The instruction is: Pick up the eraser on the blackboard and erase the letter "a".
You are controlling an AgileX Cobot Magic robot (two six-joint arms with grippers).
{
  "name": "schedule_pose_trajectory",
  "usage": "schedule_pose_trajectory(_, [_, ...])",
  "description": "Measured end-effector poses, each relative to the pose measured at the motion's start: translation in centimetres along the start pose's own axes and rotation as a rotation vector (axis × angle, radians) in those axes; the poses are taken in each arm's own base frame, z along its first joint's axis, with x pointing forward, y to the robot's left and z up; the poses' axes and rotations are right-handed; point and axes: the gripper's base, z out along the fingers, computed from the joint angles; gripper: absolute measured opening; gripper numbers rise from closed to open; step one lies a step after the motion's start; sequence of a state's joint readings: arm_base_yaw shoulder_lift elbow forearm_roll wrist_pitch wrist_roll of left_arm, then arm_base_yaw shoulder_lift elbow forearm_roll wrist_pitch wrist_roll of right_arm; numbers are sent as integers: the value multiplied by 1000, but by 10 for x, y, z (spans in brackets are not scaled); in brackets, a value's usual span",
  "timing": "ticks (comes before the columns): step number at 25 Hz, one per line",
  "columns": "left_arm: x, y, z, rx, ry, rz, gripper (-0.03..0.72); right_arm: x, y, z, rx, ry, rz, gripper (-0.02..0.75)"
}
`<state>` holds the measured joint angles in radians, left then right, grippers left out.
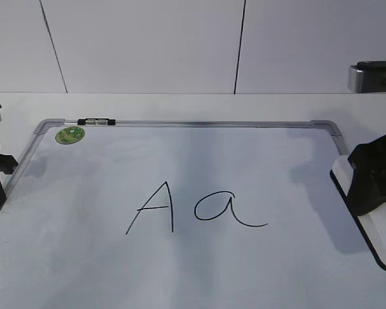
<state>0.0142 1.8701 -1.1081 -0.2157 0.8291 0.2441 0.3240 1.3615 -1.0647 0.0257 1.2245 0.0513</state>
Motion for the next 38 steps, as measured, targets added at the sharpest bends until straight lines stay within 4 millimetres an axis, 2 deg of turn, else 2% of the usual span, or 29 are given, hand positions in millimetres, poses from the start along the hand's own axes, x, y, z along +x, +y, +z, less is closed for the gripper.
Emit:
schedule_pose_trajectory(5, [0,0,0,0,2,-2,46,-7,18,7,-8,13,-74,555])
schedule_pose_trajectory(11, [0,0,0,0,2,-2,46,-43,44,23,-19,-1,-147,555])
schedule_pose_trajectory(17, [0,0,0,2,1,-3,46,-81,63,55,-17,12,-207,555])
schedule_pose_trajectory(24, [0,0,0,3,1,-5,46,-110,94,93,-18,48,-289,555])
schedule_pose_trajectory(31, [0,0,0,3,1,-5,46,-121,110,123,-45,96,-311,555])
schedule_pose_trajectory(38, [0,0,0,3,1,-5,46,-118,120,126,-140,118,-340,555])
